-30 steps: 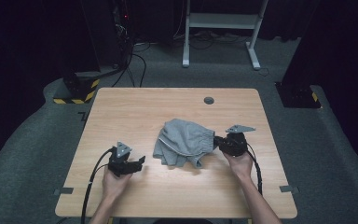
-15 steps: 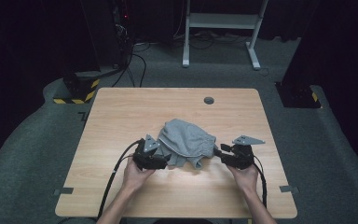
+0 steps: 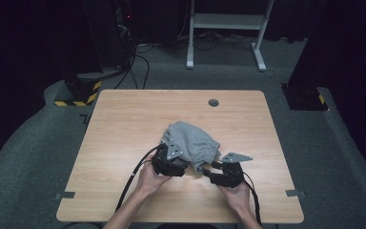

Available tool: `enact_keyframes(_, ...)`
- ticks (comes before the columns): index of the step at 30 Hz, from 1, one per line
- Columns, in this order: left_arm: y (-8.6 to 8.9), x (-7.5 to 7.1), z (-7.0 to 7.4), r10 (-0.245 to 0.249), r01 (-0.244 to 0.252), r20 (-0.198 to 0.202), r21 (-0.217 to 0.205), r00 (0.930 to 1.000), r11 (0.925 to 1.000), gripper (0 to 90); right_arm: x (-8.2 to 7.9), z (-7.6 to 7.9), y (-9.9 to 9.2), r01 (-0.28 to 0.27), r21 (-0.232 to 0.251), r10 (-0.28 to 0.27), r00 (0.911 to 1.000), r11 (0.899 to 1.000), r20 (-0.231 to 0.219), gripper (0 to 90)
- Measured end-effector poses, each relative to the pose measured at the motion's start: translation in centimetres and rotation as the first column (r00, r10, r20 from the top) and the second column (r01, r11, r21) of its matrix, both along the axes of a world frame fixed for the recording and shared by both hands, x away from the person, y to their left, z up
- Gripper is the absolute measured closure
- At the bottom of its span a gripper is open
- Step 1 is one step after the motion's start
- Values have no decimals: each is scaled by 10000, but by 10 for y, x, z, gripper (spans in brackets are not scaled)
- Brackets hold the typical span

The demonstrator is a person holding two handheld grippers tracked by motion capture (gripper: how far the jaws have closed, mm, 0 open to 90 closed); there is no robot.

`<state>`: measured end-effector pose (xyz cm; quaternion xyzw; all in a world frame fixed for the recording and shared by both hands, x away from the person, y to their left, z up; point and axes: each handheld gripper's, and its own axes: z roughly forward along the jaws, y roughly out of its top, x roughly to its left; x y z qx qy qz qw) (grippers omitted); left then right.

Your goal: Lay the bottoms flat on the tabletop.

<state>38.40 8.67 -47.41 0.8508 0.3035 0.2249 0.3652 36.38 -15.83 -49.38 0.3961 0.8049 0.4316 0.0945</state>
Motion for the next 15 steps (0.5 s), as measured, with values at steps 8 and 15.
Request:
enact_keyframes(8,-7,1,-2,-42,38,128,300,9999,9995,257,-13,0,-8,231,-145,-229,9997,9996,118,520)
enact_keyframes(15,-18,4,-7,164,-190,330,788,9993,9967,297,-8,-5,12,-285,-115,285,9996,9995,-60,497)
